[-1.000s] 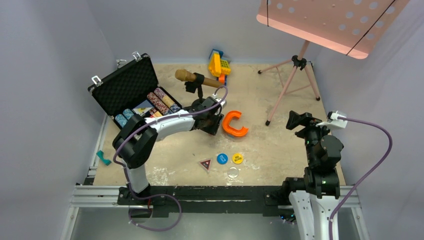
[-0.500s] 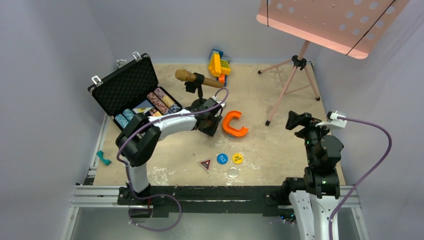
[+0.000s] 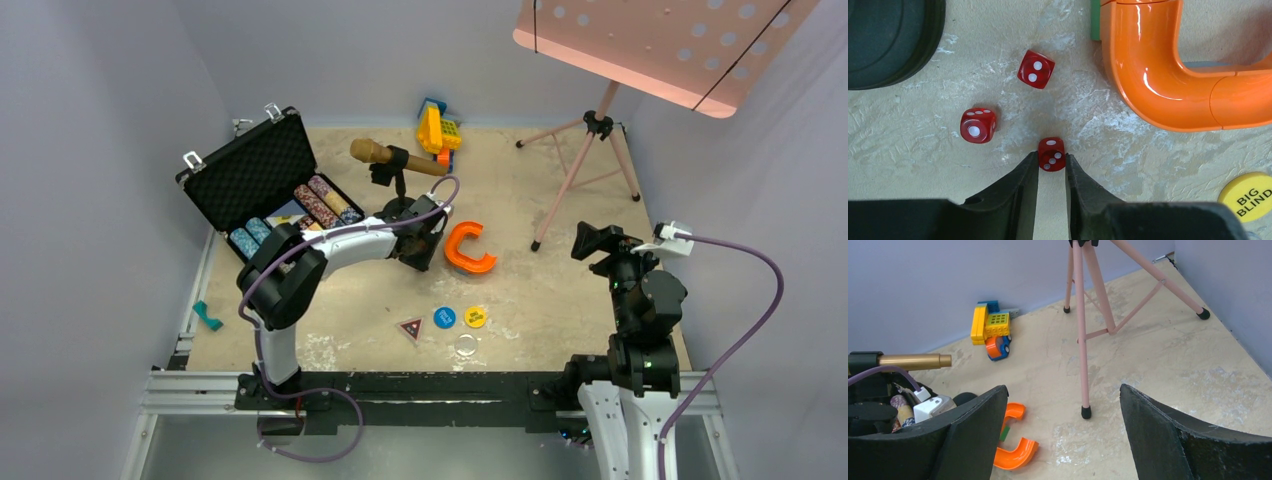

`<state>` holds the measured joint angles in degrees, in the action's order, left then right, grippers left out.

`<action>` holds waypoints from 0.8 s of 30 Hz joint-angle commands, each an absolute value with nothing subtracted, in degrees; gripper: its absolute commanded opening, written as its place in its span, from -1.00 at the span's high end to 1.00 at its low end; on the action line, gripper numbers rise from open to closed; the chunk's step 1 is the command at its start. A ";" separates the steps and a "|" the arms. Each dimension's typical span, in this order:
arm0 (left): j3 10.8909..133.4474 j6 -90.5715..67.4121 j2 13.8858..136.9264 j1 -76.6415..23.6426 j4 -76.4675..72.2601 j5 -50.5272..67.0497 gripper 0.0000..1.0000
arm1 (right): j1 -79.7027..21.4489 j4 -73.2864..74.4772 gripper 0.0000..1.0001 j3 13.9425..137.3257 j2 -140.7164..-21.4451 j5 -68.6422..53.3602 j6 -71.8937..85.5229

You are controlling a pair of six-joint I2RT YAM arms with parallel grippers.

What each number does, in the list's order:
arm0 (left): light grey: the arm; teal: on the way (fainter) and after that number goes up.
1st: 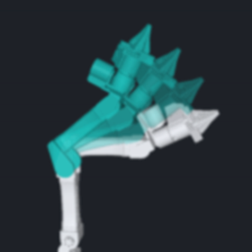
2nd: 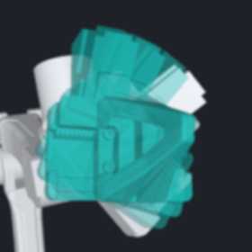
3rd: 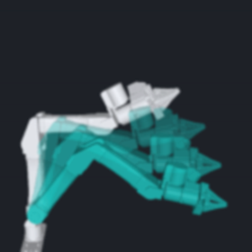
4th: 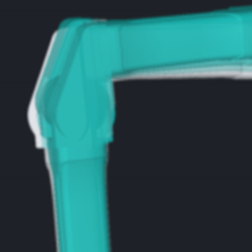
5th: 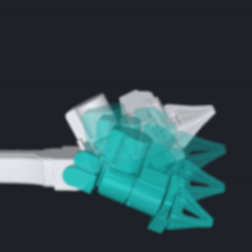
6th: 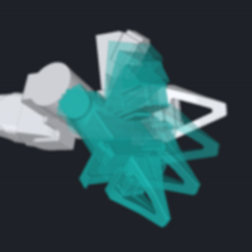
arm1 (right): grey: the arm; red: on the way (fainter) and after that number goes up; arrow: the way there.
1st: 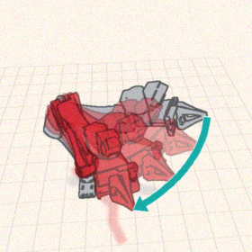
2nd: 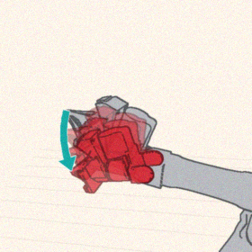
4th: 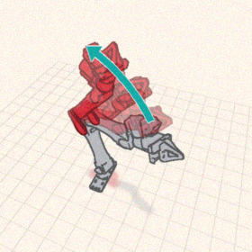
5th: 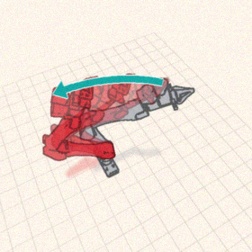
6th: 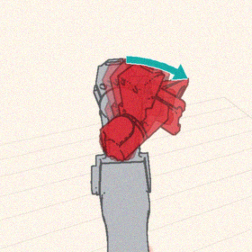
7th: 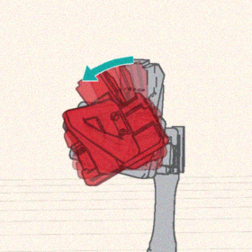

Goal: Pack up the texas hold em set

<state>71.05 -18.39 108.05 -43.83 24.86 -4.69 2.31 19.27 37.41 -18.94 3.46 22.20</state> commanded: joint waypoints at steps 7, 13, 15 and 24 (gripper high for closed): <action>72.44 -17.97 107.05 -43.78 23.66 -5.41 1.00 | 2.55 17.58 -0.74 38.72 -18.64 3.25 21.89; 66.02 -21.14 99.87 -41.03 20.66 -3.34 1.00 | 2.55 17.59 -0.74 38.75 -18.63 3.38 21.89; 62.49 -22.83 96.33 -39.54 20.04 -2.37 1.00 | 2.55 17.53 -0.74 38.71 -18.55 3.36 21.88; 49.84 -26.71 76.98 -30.05 27.94 -1.07 1.00 | 2.55 17.58 -0.74 38.67 -18.37 3.36 22.00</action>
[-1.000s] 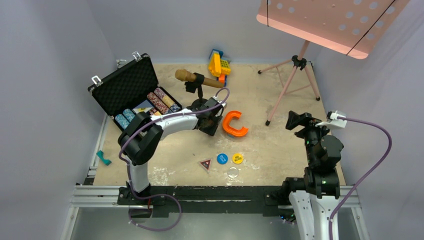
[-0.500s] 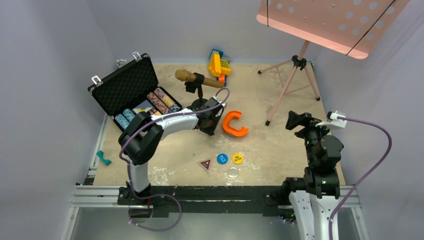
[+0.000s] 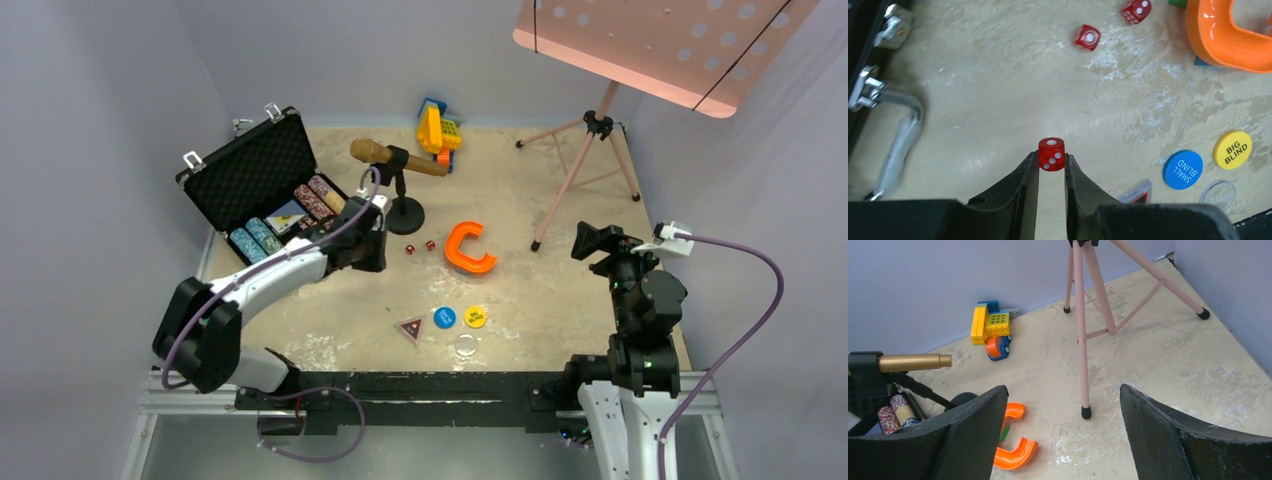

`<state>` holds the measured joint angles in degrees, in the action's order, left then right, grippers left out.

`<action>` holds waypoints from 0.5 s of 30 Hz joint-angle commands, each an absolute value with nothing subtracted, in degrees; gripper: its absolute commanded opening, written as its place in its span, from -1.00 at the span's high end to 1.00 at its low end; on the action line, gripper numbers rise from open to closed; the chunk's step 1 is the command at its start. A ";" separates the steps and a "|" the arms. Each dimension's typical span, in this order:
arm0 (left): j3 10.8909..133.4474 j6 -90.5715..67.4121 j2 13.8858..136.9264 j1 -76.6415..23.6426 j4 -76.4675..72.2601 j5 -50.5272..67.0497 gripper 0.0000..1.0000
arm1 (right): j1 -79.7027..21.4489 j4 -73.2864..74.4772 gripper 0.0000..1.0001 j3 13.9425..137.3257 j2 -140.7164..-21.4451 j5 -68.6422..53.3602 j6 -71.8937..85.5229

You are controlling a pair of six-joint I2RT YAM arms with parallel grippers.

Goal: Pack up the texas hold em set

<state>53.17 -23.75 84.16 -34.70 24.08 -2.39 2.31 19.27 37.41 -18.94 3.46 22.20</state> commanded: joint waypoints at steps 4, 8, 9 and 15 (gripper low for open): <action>51.60 -27.73 73.28 -22.95 32.27 -2.01 1.00 | 2.55 17.41 -0.75 38.43 -18.37 3.14 22.05; 57.51 -27.80 76.22 -13.42 37.04 2.12 1.00 | 2.55 17.55 -0.75 38.41 -18.08 3.04 22.06; 58.50 -27.73 76.68 -11.47 37.46 3.11 1.00 | 2.55 17.51 -0.75 38.41 -18.03 3.07 22.06; 61.96 -28.50 79.92 -2.26 35.14 -1.17 1.00 | 2.55 17.36 -0.75 38.34 -17.93 2.96 22.06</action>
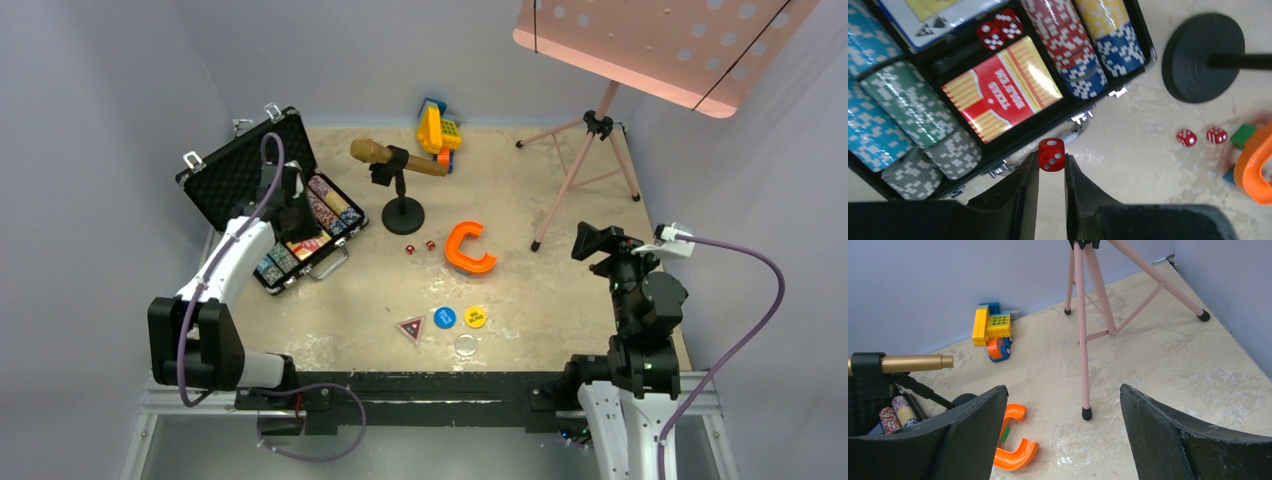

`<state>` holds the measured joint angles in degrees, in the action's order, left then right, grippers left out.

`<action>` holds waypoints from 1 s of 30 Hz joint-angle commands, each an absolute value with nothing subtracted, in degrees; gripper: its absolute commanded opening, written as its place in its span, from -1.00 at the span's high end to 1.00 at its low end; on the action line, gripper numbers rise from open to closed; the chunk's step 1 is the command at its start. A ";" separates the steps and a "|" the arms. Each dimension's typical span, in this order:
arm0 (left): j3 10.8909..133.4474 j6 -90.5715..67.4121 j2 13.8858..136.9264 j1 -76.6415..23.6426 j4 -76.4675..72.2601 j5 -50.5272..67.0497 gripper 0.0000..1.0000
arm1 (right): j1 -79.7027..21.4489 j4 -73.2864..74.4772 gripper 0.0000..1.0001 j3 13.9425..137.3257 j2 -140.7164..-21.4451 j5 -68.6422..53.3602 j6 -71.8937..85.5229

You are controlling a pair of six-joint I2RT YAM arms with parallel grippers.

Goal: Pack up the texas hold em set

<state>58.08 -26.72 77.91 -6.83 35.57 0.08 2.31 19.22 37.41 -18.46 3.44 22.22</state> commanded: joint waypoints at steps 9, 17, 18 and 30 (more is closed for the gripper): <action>68.98 -27.45 88.84 1.14 32.30 -11.89 1.00 | 2.55 17.53 -0.75 38.57 -18.26 3.16 21.99; 72.40 -27.60 95.88 3.10 31.60 -11.02 1.00 | 2.55 17.74 -0.75 38.84 -18.89 3.42 21.88; 72.41 -27.64 96.33 3.16 31.64 -10.67 1.00 | 2.55 17.75 -0.75 38.86 -18.90 3.44 21.88; 72.53 -27.51 99.72 3.42 32.14 -10.34 1.00 | 2.55 17.74 -0.75 38.85 -18.85 3.43 21.89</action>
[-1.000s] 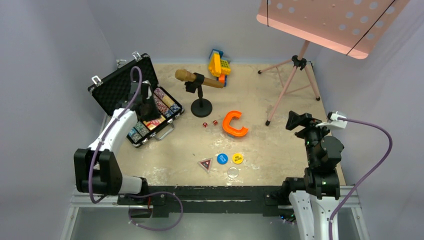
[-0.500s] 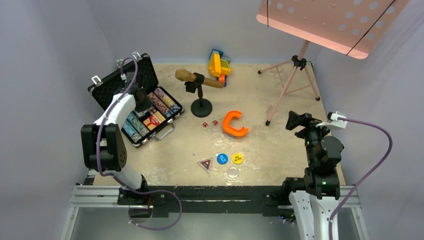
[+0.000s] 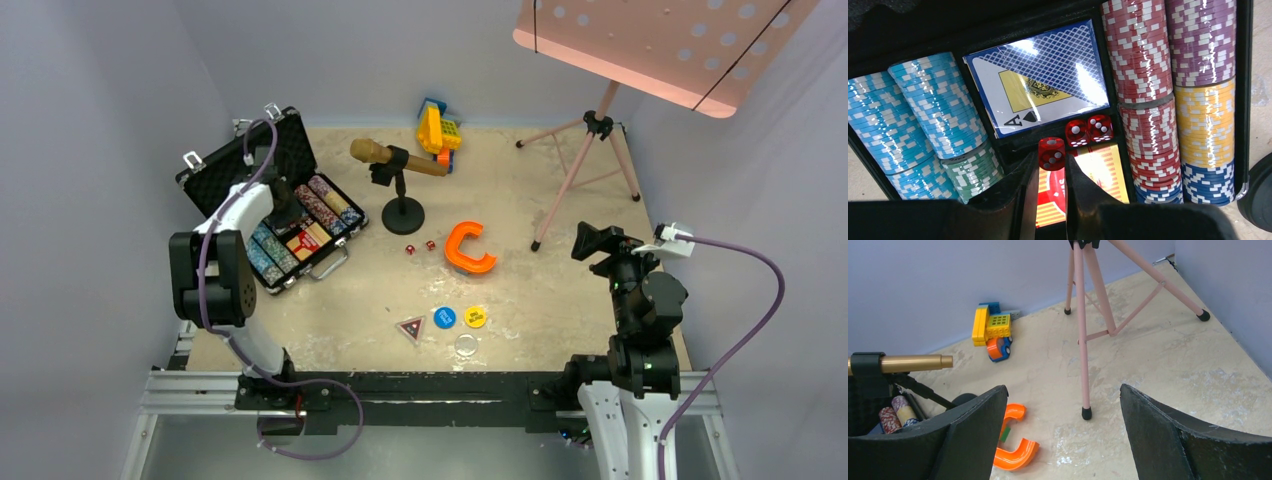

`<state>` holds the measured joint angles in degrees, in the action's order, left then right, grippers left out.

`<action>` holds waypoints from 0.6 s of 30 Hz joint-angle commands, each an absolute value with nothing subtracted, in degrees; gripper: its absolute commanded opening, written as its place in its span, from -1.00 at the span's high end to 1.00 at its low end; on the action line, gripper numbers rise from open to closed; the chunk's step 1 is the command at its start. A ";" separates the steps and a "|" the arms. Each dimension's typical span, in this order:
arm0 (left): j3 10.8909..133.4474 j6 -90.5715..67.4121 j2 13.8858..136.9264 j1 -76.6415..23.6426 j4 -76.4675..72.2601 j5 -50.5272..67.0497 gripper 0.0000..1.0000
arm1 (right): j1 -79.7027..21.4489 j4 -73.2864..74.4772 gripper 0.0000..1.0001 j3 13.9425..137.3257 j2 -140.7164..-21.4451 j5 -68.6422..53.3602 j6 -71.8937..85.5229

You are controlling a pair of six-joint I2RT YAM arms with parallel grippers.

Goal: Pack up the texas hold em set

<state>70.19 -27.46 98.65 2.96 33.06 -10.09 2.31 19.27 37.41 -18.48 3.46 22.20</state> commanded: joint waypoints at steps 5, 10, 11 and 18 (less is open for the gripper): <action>73.09 -27.31 100.83 3.39 32.66 -9.80 1.00 | 2.55 17.83 -0.75 38.85 -18.73 3.43 21.92; 73.32 -27.33 101.35 3.34 32.85 -9.07 1.00 | 2.55 17.84 -0.75 38.76 -18.72 3.43 21.92; 73.49 -27.33 101.69 3.42 33.04 -8.87 1.00 | 2.55 17.84 -0.75 38.83 -18.72 3.43 21.89; 74.01 -27.51 102.68 3.43 33.48 -8.09 1.00 | 2.55 17.80 -0.75 38.84 -18.72 3.34 21.88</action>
<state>71.83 -27.46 102.19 2.98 33.56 -8.88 2.31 19.27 37.41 -18.48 3.46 22.20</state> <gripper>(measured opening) 0.258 0.873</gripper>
